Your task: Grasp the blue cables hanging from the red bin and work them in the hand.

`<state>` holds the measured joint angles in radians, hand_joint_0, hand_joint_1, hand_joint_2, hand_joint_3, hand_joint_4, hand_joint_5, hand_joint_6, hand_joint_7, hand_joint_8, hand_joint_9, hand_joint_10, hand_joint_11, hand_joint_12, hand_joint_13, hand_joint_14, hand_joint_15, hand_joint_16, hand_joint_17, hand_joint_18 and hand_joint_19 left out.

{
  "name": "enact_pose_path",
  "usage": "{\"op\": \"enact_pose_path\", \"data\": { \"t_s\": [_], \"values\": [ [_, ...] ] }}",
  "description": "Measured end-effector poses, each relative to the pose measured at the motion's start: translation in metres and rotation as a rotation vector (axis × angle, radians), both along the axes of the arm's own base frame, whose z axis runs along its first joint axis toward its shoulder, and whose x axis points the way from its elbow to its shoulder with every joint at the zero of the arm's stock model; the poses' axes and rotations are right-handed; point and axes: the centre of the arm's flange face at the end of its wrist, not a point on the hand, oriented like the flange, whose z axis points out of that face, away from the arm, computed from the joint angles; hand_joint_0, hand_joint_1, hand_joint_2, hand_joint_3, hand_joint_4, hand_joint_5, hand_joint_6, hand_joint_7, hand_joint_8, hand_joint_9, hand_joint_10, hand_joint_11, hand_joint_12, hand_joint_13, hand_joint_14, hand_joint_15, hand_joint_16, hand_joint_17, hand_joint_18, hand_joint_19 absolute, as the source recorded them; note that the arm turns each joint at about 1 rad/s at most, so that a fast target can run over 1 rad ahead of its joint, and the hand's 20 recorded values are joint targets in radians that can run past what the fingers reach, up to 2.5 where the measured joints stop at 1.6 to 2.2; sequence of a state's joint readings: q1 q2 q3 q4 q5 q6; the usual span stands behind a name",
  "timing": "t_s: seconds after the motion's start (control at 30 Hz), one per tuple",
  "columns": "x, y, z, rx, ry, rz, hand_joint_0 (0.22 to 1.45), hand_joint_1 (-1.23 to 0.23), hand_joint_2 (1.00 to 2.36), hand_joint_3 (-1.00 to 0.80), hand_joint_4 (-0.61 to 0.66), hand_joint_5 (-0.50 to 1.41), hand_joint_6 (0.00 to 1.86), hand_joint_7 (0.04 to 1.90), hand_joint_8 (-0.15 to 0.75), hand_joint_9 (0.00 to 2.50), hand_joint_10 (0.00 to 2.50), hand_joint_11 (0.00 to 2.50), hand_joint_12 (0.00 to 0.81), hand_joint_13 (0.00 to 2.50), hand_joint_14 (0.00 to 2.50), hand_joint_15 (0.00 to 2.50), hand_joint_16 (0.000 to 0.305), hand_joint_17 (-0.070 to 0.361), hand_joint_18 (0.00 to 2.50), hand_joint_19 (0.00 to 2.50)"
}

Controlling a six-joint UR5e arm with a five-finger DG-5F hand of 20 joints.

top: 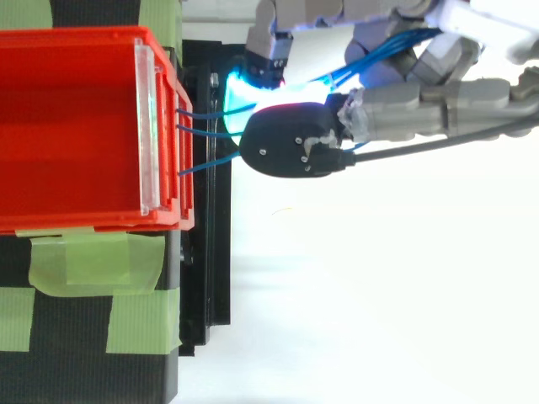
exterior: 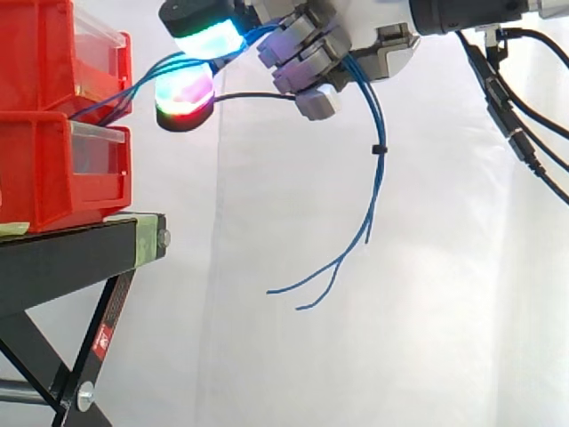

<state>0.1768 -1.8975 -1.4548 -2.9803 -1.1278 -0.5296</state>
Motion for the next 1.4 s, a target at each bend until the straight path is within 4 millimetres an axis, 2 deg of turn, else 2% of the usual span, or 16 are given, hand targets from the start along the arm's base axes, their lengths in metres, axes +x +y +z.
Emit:
{"op": "enact_pose_path", "data": {
  "t_s": [0.2,0.3,0.43,0.5,0.6,0.83,0.9,1.03,1.13,1.4],
  "values": [
    [-0.003,0.0,0.001,0.011,0.01,0.007,0.99,-0.68,1.02,0.26,0.37,0.37,0.01,1.13,0.51,1.91,2.5,2.5,0.704,2.07,2.5,2.08,0.209,0.157,2.42,0.76],
    [-0.005,0.0,0.005,0.01,0.012,0.007,0.93,-0.68,1.18,0.2,0.38,0.37,0.01,1.13,0.51,1.91,2.5,2.5,0.704,2.07,2.5,2.08,0.209,0.157,2.42,0.76],
    [-0.009,-0.001,0.011,0.004,0.018,0.008,0.9,-0.68,1.26,0.16,0.36,0.35,0.01,1.13,0.51,1.91,2.5,2.5,0.704,2.07,2.5,2.08,0.209,0.157,2.42,0.76],
    [-0.011,-0.001,0.013,-0.001,0.022,0.009,0.89,-0.7,1.28,0.16,0.28,0.36,0.01,1.11,0.51,1.91,2.5,2.5,0.704,2.07,2.5,2.08,0.209,0.157,2.42,0.76],
    [-0.013,-0.002,0.014,-0.009,0.028,0.01,0.87,-0.71,1.33,0.16,0.24,0.36,0.01,1.09,0.51,1.91,2.5,2.5,0.704,2.07,2.5,2.08,0.209,0.157,2.42,0.76],
    [-0.013,-0.004,0.014,-0.017,0.034,0.022,0.98,-0.76,1.24,0.35,0.16,0.36,0.01,1.06,0.51,1.91,2.5,2.5,0.704,2.07,2.5,2.08,0.209,0.157,2.42,0.76],
    [-0.014,-0.005,0.014,-0.017,0.037,0.026,0.98,-0.76,1.31,0.36,0.14,0.35,0.01,1.06,0.51,1.91,2.5,2.5,0.704,2.07,2.5,2.08,0.209,0.157,2.42,0.76],
    [-0.015,-0.008,0.013,-0.017,0.045,0.026,1.01,-0.75,1.29,0.44,0.13,0.34,0.01,1.06,0.51,1.91,2.5,2.5,0.704,2.07,2.5,2.08,0.209,0.157,2.42,0.76],
    [-0.015,-0.009,0.013,-0.019,0.047,0.025,1.03,-0.74,1.32,0.51,0.11,0.34,0.01,1.07,0.51,1.91,2.5,2.5,0.704,2.07,2.5,2.08,0.209,0.157,2.42,0.76],
    [-0.015,-0.01,0.013,-0.02,0.048,0.026,1.01,-0.7,1.49,0.55,0.05,0.29,0.01,1.11,0.51,1.91,2.5,2.5,0.704,2.07,2.5,2.08,0.209,0.157,2.42,0.76]
  ]
}}
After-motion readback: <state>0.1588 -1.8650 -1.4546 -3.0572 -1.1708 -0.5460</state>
